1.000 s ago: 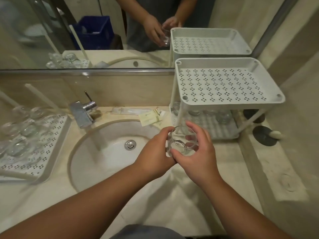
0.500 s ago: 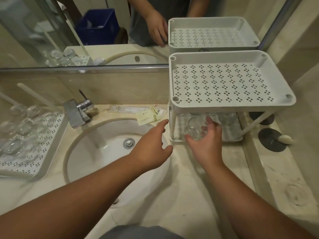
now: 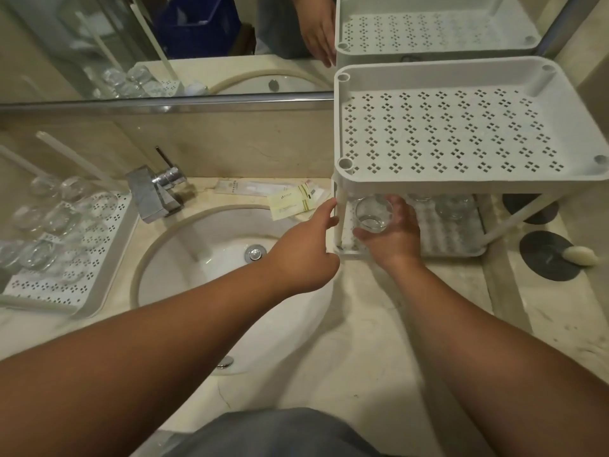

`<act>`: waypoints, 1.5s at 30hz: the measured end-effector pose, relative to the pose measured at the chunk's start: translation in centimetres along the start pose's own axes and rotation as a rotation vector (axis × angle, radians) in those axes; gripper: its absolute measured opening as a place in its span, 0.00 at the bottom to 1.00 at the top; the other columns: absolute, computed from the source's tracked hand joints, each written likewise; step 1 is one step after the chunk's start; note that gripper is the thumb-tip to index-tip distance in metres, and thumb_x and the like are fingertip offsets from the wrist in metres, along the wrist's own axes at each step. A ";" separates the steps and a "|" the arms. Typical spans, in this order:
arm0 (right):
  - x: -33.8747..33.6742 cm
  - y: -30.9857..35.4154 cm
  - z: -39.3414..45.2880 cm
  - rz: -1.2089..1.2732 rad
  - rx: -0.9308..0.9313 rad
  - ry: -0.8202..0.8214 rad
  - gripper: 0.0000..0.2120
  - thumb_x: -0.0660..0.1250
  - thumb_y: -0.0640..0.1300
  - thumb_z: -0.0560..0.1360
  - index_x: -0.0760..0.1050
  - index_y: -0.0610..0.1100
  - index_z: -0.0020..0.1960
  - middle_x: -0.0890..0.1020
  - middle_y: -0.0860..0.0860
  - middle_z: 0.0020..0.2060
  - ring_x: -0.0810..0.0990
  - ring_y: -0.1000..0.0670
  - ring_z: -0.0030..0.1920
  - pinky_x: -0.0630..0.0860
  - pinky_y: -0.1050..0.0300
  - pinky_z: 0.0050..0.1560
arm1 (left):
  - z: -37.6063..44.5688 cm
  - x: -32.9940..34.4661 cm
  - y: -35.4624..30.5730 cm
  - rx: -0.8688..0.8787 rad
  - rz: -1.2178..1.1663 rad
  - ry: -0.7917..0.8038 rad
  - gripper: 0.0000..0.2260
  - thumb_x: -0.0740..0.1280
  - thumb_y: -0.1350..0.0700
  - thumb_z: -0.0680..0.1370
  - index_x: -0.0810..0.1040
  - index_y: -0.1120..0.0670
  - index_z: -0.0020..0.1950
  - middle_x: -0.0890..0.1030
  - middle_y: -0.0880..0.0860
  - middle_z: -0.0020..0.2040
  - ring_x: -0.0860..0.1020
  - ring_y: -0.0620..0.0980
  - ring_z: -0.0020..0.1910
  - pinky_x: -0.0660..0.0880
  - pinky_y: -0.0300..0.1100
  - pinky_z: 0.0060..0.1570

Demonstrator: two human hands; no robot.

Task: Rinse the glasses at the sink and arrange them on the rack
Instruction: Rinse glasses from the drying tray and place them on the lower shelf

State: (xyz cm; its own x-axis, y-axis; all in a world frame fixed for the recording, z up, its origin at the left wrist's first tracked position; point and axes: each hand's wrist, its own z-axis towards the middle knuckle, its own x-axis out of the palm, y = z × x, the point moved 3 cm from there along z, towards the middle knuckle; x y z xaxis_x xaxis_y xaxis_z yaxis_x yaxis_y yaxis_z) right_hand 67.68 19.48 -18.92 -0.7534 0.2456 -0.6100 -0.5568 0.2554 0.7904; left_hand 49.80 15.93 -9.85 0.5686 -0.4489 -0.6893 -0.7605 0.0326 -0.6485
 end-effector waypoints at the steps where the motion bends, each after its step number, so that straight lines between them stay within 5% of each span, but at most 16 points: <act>1: 0.3 -0.2 0.1 0.002 0.001 0.005 0.38 0.80 0.47 0.64 0.68 0.50 0.70 0.71 0.49 0.65 0.70 0.46 0.65 0.66 0.62 0.57 | 0.0 0.1 0.0 -0.004 0.000 0.004 0.40 0.64 0.60 0.73 0.48 0.39 0.79 0.68 0.45 0.76 0.80 0.38 0.45 0.79 0.44 0.49; 6: 1.7 -0.8 0.4 -0.039 -0.002 0.060 0.40 0.79 0.48 0.63 0.67 0.52 0.71 0.73 0.51 0.66 0.69 0.45 0.67 0.70 0.52 0.64 | 0.2 0.2 -0.1 -0.011 0.004 0.016 0.40 0.65 0.59 0.73 0.48 0.41 0.79 0.68 0.45 0.76 0.78 0.37 0.42 0.73 0.32 0.43; 10: 2.4 -1.2 0.7 -0.127 -0.010 0.109 0.40 0.77 0.51 0.65 0.64 0.54 0.73 0.72 0.51 0.68 0.66 0.44 0.66 0.66 0.54 0.64 | 0.1 0.2 0.0 -0.008 -0.004 0.029 0.41 0.65 0.60 0.73 0.48 0.40 0.79 0.68 0.45 0.76 0.77 0.36 0.43 0.71 0.27 0.42; 13: 2.7 -1.2 0.9 -0.148 -0.017 0.118 0.39 0.75 0.52 0.67 0.63 0.54 0.74 0.70 0.51 0.71 0.65 0.43 0.67 0.65 0.54 0.64 | 0.1 0.1 0.0 -0.004 0.002 0.028 0.41 0.64 0.60 0.73 0.48 0.40 0.79 0.69 0.46 0.75 0.79 0.42 0.53 0.67 0.25 0.41; 27: 3.2 -0.2 2.6 -0.071 -0.003 0.092 0.37 0.79 0.48 0.65 0.68 0.49 0.70 0.74 0.48 0.66 0.71 0.47 0.67 0.64 0.60 0.63 | 0.1 0.0 0.1 0.005 0.003 0.027 0.41 0.65 0.59 0.72 0.47 0.39 0.78 0.69 0.46 0.75 0.79 0.49 0.60 0.65 0.25 0.39; 35: 3.6 0.1 3.3 -0.051 0.054 0.078 0.35 0.78 0.49 0.65 0.69 0.48 0.69 0.75 0.47 0.65 0.70 0.44 0.68 0.69 0.53 0.67 | -0.1 -0.1 -0.1 -0.006 -0.003 0.045 0.40 0.64 0.59 0.72 0.49 0.39 0.78 0.68 0.45 0.76 0.78 0.40 0.45 0.74 0.37 0.45; 41: 3.9 0.1 3.4 -0.055 0.107 0.096 0.36 0.76 0.50 0.65 0.67 0.50 0.70 0.74 0.46 0.65 0.71 0.43 0.67 0.70 0.48 0.67 | -0.1 0.1 -0.1 -0.005 -0.006 0.026 0.40 0.64 0.60 0.73 0.49 0.40 0.78 0.69 0.45 0.76 0.78 0.49 0.58 0.70 0.37 0.48; 45: 4.0 0.1 3.4 -0.074 0.129 0.135 0.38 0.77 0.53 0.66 0.65 0.51 0.71 0.73 0.46 0.67 0.71 0.42 0.68 0.70 0.46 0.67 | -0.1 0.0 0.0 -0.002 0.003 0.020 0.40 0.64 0.60 0.73 0.49 0.41 0.79 0.69 0.45 0.76 0.78 0.49 0.58 0.69 0.35 0.45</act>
State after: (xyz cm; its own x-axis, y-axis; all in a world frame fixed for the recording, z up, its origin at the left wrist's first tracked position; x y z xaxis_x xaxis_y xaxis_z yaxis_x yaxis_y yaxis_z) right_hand 65.77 23.66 -21.49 -0.7571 0.0963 -0.6462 -0.5694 0.3876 0.7249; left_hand 49.78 15.86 -9.88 0.5597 -0.4667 -0.6848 -0.7629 0.0326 -0.6457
